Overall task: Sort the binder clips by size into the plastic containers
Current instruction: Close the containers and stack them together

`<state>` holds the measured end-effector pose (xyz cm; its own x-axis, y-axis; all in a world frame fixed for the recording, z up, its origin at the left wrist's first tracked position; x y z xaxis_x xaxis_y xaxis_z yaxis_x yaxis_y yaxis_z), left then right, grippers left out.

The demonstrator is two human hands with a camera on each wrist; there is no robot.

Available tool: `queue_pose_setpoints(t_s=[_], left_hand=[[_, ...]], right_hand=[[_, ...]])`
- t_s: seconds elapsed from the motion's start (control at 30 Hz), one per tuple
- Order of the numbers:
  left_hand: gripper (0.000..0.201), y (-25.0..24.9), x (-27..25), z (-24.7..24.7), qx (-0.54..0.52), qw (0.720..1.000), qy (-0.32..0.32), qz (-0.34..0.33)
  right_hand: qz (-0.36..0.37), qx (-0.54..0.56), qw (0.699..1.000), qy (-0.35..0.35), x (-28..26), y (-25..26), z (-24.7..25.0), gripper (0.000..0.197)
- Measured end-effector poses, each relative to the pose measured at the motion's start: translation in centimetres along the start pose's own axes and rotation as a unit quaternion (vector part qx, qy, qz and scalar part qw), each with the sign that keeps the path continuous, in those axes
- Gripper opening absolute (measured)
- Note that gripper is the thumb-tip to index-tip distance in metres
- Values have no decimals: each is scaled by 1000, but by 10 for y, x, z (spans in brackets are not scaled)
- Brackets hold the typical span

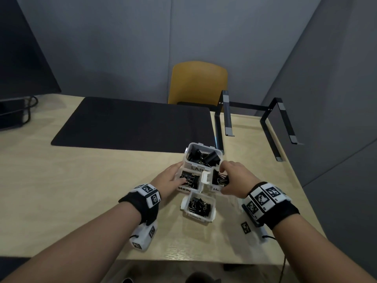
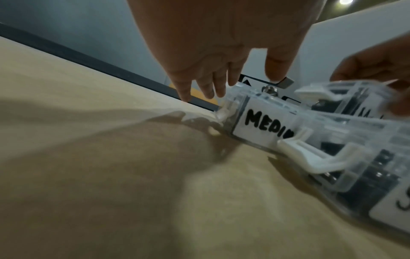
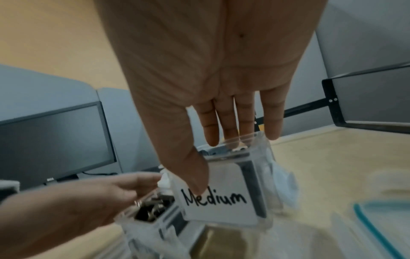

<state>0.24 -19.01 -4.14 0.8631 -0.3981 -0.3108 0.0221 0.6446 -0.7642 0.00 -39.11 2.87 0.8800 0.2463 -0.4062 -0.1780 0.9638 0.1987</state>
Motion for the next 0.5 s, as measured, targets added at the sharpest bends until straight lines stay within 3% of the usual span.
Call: queue_pose_setpoints(t_s=[0.2,0.3,0.4,0.5], left_hand=[[78,5,4,-3,-91,995,16,31],[89,9,3,-3,-141,989,38,31],[82,20,5,-8,-204,977,54,26],[68,26,5,-11,-210,977,30,30]], right_hand=[[9,79,997,-21,3,21,24,64],[21,88,996,-22,11,36,27,61],[18,72,997,-13,24,47,21,58],[16,58,998,3,32,58,13,56]])
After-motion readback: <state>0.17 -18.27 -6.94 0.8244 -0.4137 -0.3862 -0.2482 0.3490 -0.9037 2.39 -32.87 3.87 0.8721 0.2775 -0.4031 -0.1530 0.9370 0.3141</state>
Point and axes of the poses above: each hand's wrist, its own x-axis towards the middle knuckle, its own z-axis out of the back of the hand, y = z × x, the point moved 5 cm from there along x, towards the middle knuckle, and after that the axes turned 7 degrees about y, right-handed, at the moved point
